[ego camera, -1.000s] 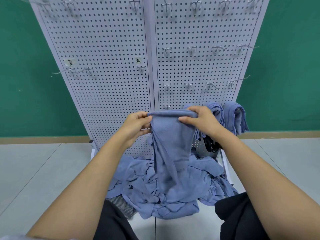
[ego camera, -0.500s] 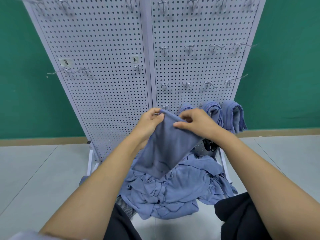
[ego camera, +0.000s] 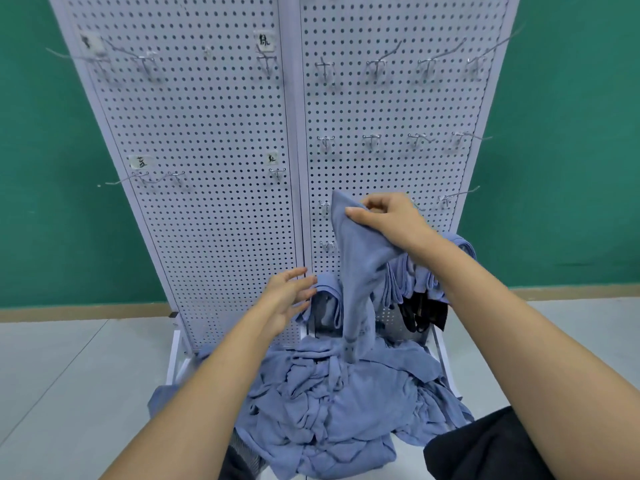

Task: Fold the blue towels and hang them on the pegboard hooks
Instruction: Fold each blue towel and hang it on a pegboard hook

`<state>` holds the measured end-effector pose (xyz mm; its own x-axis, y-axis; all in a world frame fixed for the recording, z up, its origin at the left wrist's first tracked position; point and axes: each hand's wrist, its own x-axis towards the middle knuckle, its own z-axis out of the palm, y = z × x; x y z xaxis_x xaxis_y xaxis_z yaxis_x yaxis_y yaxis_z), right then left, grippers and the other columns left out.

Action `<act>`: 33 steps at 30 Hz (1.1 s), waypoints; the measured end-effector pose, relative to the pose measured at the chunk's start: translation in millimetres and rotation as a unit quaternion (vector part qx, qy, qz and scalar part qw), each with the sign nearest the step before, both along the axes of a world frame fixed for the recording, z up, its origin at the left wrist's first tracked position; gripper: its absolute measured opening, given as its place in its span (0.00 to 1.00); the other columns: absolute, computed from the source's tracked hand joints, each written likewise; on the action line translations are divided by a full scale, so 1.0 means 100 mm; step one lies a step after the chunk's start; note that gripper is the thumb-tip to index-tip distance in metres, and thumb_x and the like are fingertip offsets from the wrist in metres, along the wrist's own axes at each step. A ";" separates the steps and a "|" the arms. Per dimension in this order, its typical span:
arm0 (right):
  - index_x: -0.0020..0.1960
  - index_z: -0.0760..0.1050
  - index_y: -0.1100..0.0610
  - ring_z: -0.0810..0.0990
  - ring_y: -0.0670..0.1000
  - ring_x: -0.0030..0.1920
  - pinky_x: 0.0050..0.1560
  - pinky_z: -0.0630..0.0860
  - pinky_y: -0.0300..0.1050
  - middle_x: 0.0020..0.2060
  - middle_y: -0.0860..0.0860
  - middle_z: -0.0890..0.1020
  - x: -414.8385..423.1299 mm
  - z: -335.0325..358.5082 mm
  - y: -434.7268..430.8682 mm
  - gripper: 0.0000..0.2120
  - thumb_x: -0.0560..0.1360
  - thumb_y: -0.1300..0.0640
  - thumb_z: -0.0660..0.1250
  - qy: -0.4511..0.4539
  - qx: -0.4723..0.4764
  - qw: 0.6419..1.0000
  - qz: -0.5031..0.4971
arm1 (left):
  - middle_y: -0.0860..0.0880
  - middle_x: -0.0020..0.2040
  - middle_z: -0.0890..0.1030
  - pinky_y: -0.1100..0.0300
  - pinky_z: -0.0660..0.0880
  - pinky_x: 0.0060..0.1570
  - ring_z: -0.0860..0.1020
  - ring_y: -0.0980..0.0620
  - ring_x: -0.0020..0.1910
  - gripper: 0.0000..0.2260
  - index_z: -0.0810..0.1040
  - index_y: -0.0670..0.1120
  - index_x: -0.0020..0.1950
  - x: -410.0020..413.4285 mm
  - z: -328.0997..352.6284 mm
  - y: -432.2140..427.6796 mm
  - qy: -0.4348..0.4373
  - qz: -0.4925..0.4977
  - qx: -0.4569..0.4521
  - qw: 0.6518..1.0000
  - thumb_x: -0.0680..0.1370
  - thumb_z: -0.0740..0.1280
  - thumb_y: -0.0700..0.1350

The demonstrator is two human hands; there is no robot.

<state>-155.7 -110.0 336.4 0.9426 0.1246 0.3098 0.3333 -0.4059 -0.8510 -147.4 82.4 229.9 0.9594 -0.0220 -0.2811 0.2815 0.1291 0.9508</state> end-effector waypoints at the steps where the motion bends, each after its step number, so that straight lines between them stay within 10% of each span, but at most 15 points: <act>1: 0.39 0.77 0.59 0.73 0.48 0.35 0.38 0.70 0.41 0.33 0.55 0.75 -0.01 0.12 0.02 0.11 0.75 0.53 0.70 -0.008 0.015 1.000 -0.001 | 0.46 0.52 0.81 0.53 0.74 0.58 0.79 0.48 0.51 0.18 0.71 0.44 0.68 0.00 -0.01 0.01 0.012 0.004 -0.010 1.000 0.78 0.67 0.38; 4: 0.39 0.76 0.58 0.75 0.45 0.33 0.35 0.72 0.37 0.33 0.52 0.77 -0.06 0.50 0.06 0.09 0.76 0.55 0.69 -0.038 0.083 0.996 0.012 | 0.45 0.55 0.78 0.55 0.74 0.46 0.76 0.49 0.43 0.19 0.71 0.42 0.67 -0.02 0.00 0.03 0.054 0.003 -0.039 0.998 0.77 0.69 0.43; 8: 0.42 0.77 0.59 0.77 0.50 0.39 0.38 0.74 0.42 0.39 0.55 0.79 -0.16 0.85 -0.07 0.10 0.76 0.52 0.69 -0.073 0.184 0.980 0.023 | 0.38 0.60 0.77 0.45 0.74 0.58 0.78 0.39 0.53 0.26 0.74 0.39 0.60 -0.06 0.01 0.16 0.160 -0.049 -0.184 0.969 0.72 0.71 0.57; 11: 0.47 0.78 0.61 0.78 0.53 0.43 0.39 0.75 0.45 0.44 0.58 0.80 -0.12 0.66 -0.28 0.12 0.77 0.51 0.67 -0.050 0.232 0.971 -0.017 | 0.40 0.53 0.82 0.51 0.81 0.40 0.82 0.42 0.43 0.21 0.78 0.40 0.55 -0.07 0.05 0.25 0.161 -0.043 -0.285 0.944 0.72 0.71 0.56; 20: 0.53 0.76 0.63 0.82 0.51 0.34 0.29 0.79 0.41 0.38 0.56 0.84 -0.03 -0.65 -0.62 0.13 0.80 0.52 0.62 0.259 0.297 0.916 -0.081 | 0.44 0.44 0.85 0.52 0.82 0.36 0.84 0.46 0.37 0.11 0.79 0.42 0.54 0.01 0.03 0.80 0.082 -0.033 -0.131 0.987 0.78 0.64 0.47; 25: 0.58 0.76 0.67 0.83 0.56 0.50 0.43 0.82 0.45 0.53 0.60 0.83 0.00 -0.84 -0.59 0.13 0.77 0.61 0.66 0.313 0.247 0.917 0.008 | 0.45 0.45 0.85 0.55 0.81 0.34 0.84 0.48 0.39 0.10 0.78 0.41 0.56 -0.02 -0.01 1.05 0.056 -0.021 -0.055 0.997 0.79 0.63 0.44; 33: 0.57 0.78 0.65 0.78 0.53 0.41 0.37 0.75 0.42 0.45 0.59 0.81 0.00 -0.94 -0.60 0.22 0.72 0.50 0.74 0.308 0.088 0.947 0.023 | 0.42 0.53 0.83 0.52 0.79 0.46 0.82 0.45 0.49 0.09 0.79 0.40 0.55 -0.10 -0.04 1.18 -0.030 -0.012 0.135 0.990 0.79 0.65 0.44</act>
